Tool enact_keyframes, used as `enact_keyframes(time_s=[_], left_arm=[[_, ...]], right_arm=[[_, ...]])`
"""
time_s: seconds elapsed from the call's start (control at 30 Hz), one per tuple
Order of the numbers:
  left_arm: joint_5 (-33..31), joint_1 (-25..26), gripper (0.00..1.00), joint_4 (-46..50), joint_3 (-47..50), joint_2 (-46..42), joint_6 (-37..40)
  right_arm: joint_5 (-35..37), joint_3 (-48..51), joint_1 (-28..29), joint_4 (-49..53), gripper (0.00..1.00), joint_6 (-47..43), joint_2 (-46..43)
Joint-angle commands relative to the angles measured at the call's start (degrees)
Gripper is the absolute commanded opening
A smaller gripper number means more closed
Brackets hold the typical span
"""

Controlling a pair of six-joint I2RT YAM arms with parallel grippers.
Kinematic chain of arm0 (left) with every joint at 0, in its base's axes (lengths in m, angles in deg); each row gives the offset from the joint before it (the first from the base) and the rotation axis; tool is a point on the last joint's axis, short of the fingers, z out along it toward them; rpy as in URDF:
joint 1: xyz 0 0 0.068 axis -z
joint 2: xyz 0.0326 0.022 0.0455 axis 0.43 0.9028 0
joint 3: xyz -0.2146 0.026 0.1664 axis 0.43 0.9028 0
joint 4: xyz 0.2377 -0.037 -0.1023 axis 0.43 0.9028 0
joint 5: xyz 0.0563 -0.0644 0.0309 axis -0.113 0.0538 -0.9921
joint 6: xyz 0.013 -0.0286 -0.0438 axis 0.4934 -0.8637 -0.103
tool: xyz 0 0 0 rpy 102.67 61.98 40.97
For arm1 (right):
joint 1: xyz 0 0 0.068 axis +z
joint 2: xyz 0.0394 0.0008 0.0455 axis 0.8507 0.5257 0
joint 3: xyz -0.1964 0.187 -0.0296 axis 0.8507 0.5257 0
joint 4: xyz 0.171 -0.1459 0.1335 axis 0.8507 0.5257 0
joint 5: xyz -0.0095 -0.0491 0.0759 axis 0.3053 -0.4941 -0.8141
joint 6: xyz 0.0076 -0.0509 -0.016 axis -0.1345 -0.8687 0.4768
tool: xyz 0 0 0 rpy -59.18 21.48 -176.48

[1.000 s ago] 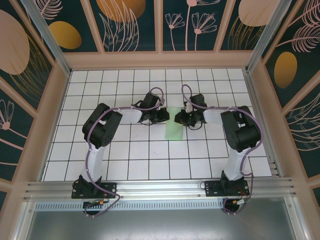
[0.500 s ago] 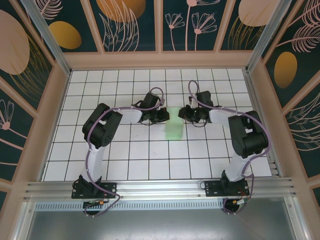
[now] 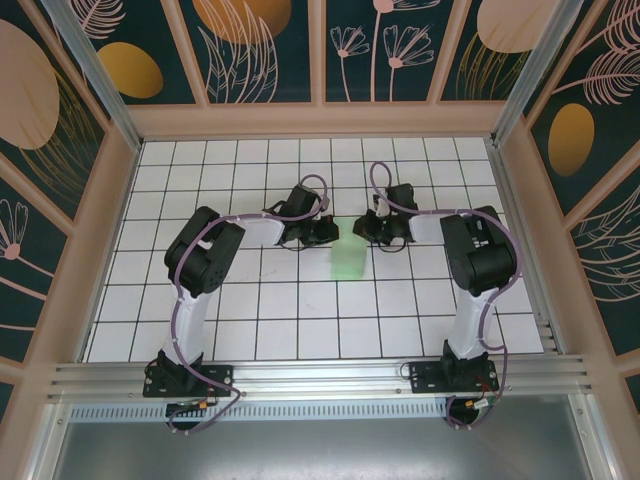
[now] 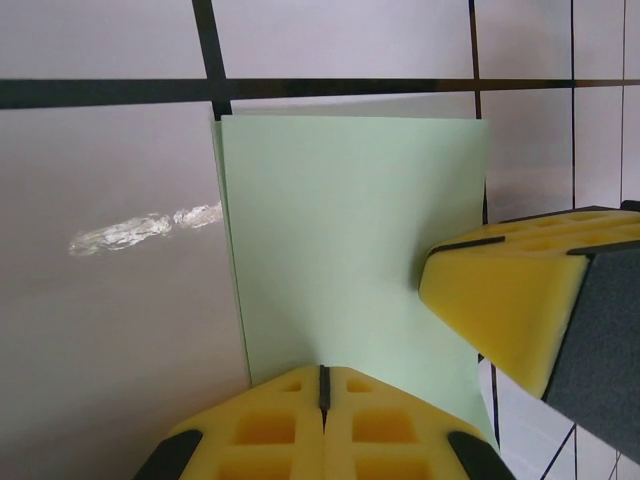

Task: Fold a paper plane with a square sheet of paper (pick it up from the middle)
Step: First fold in half a square sheet of paper at the center of the table.

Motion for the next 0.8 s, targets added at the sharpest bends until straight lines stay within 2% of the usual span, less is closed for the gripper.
enact_keyframes(time_s=[0.0,0.17,0.3,0.6,0.77], left_arm=[[-8.9,-1.1,0.00,10.8,3.7,4.6,1.0],[-8.7,-1.1,0.00,10.9,3.7,4.6,1.2],[-8.5,-1.2,0.00,10.9,3.5,4.5,1.2],[-8.4,-1.2,0.01,10.9,3.5,4.4,1.1],[-8.4,-1.2,0.01,10.9,3.6,4.5,1.0]], right_arm=[[4.3,3.2,-4.5,-2.4,0.10,0.7,-1.5],[5.5,1.0,-5.3,-2.6,0.10,0.8,-3.9],[5.0,-1.0,-3.0,-2.8,0.10,0.9,-5.6],[1.6,-2.4,-0.6,-5.1,0.10,3.4,-0.5],[7.1,-5.9,-0.9,0.4,0.10,1.4,2.0]])
